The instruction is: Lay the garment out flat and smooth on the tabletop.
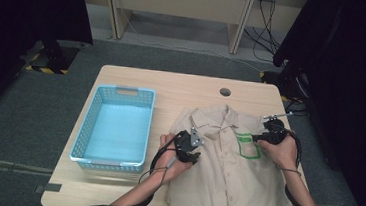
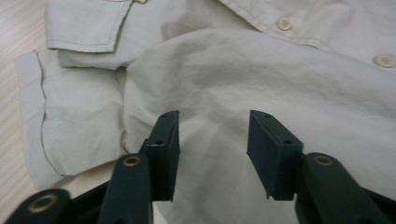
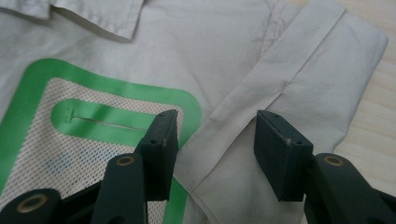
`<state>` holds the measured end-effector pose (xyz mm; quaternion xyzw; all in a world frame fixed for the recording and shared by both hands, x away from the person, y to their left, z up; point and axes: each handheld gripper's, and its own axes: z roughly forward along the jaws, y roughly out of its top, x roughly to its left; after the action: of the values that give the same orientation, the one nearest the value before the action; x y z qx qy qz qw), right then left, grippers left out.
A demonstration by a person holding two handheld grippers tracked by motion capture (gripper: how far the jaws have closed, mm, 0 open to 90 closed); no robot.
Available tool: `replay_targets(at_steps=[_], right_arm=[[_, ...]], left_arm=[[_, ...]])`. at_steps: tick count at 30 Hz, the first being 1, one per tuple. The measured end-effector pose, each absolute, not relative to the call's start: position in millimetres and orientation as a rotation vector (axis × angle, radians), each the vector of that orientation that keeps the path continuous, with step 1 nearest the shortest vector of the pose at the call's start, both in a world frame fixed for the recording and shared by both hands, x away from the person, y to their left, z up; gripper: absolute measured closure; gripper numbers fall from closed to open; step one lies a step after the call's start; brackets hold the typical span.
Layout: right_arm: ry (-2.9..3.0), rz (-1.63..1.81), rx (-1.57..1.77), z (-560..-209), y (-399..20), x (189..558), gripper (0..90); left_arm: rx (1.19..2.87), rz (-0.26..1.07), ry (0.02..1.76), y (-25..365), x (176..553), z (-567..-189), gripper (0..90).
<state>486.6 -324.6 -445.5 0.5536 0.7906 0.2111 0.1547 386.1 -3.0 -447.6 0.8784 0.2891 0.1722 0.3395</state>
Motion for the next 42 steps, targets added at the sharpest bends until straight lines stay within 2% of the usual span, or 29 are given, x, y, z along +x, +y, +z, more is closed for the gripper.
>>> replay_targets(at_steps=[3,7,13,18,23,29,35,37,42], right_arm=[[2.252,0.614,1.62,-447,-325,488,56.4],[2.245,0.649,1.672,-447,-326,488,72.3],[2.229,0.647,1.693,-447,-332,489,87.2],[2.221,0.671,1.7,-443,-335,487,88.6],[2.137,0.765,1.677,-419,-346,479,88.8],[2.004,0.8,1.708,-393,-384,468,88.7],[1.943,0.687,1.807,-406,-425,462,87.2],[1.939,0.631,1.83,-413,-433,461,82.8],[1.884,0.568,1.824,-414,-437,457,82.1]], left_arm=[[2.299,0.439,0.727,-3,377,-449,49.6],[2.303,0.432,0.72,1,370,-452,48.5],[2.327,0.43,0.709,6,361,-456,48.5],[2.349,0.426,0.69,4,358,-459,48.7],[2.358,0.413,0.688,2,356,-463,49.4],[2.35,0.409,0.702,4,355,-464,51.5],[2.339,0.411,0.704,5,354,-464,53.8],[2.335,0.41,0.704,6,353,-465,54.4],[2.333,0.408,0.711,8,351,-465,55.5]])
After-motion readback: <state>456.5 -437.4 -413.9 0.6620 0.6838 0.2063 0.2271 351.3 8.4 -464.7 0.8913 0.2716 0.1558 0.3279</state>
